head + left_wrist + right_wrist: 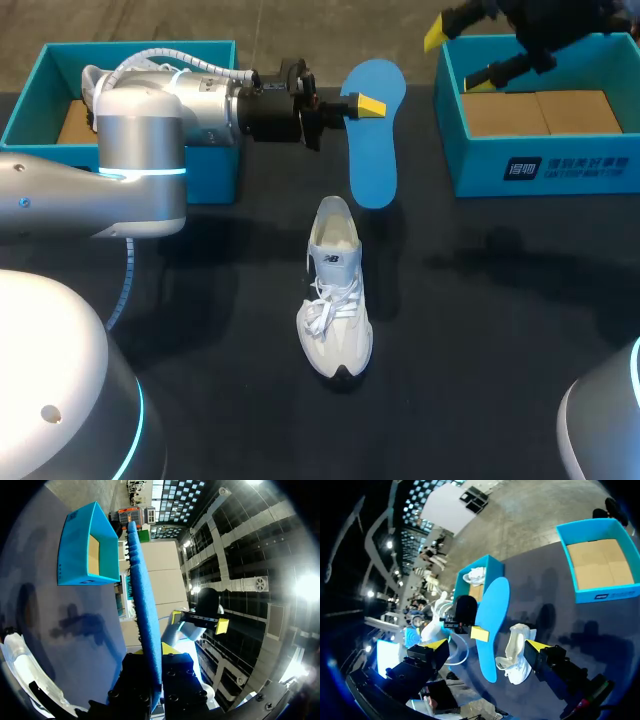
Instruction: Take the shoe out of the shoebox, open the shoe tongue, remove and reinsert the insole, then place the shoe into the shoebox
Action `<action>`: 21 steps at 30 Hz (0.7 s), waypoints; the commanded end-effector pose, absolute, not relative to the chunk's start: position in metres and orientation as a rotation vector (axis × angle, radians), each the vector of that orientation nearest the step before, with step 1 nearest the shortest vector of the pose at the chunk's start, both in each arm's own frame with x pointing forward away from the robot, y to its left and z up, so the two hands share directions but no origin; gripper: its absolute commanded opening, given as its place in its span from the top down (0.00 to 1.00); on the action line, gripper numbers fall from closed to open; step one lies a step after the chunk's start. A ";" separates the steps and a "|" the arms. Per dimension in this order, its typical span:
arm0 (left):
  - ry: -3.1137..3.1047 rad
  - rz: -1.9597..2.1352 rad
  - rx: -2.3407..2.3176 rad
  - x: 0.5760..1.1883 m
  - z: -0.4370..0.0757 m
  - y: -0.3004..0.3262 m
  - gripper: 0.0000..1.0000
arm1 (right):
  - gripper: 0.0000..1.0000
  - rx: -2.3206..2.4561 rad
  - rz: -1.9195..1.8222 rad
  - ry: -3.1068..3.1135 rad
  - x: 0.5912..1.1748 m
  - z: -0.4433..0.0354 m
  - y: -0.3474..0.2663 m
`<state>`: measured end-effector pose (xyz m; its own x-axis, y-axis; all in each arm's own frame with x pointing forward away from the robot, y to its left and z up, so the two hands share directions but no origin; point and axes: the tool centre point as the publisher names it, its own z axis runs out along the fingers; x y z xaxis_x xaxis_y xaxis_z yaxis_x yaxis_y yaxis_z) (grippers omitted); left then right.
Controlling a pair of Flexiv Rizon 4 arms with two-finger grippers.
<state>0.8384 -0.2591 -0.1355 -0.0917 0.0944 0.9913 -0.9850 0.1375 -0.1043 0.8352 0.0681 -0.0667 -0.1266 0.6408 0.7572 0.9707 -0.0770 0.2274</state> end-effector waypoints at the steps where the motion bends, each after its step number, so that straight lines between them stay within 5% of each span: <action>1: -1.281 1.212 0.993 0.838 -0.135 -0.259 1.00 | 0.00 -1.414 -1.281 -1.560 0.841 -0.076 0.062; 21: -1.281 1.212 0.993 0.838 -0.135 -0.259 1.00 | 0.00 -1.367 -1.287 -1.505 0.842 -0.107 0.043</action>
<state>0.8382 -0.2592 -0.1354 -0.0919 0.0943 0.9913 -0.9850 0.1372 -0.1044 0.8440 0.0430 -0.1034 -0.1806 0.2697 0.9459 0.9780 -0.0530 0.2019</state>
